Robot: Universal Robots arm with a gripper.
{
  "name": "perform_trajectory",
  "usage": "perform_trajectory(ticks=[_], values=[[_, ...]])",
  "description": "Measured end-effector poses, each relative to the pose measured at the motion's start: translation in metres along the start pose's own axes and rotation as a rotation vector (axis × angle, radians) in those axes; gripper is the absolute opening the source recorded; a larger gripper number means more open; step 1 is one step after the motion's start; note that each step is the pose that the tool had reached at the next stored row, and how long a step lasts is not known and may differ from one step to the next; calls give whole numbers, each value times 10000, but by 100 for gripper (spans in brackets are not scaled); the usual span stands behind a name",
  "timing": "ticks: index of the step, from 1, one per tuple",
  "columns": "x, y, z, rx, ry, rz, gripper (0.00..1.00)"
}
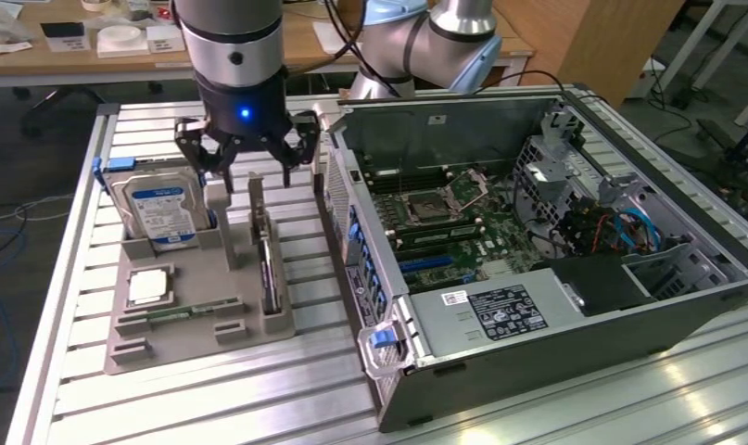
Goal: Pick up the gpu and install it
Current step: 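Pick up the gpu and move the gpu toward the slot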
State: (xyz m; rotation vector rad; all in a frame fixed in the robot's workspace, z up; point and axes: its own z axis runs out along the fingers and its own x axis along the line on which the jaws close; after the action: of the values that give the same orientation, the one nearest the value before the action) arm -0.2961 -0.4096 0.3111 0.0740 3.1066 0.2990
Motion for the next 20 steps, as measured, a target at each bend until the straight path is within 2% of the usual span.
perform_trajectory(ticks=[3, 4, 5, 8, 9, 10, 14, 15, 16, 20], values=[[2, 0, -1, 538, -23, -12, 71], [2, 0, 0, 641, -29, -14, 71], [2, -2, 0, 672, -30, -16, 71], [1, -26, -5, 702, -31, -17, 71], [0, -38, -7, 728, -32, -17, 71], [0, -44, -9, 853, -38, -17, 71], [-1, -60, -12, 1561, -70, -37, 71], [-1, -67, -11, 1700, -77, -40, 71], [-2, -77, -10, 1766, -80, -44, 71], [-6, -177, 9, 1774, -79, -42, 71]])
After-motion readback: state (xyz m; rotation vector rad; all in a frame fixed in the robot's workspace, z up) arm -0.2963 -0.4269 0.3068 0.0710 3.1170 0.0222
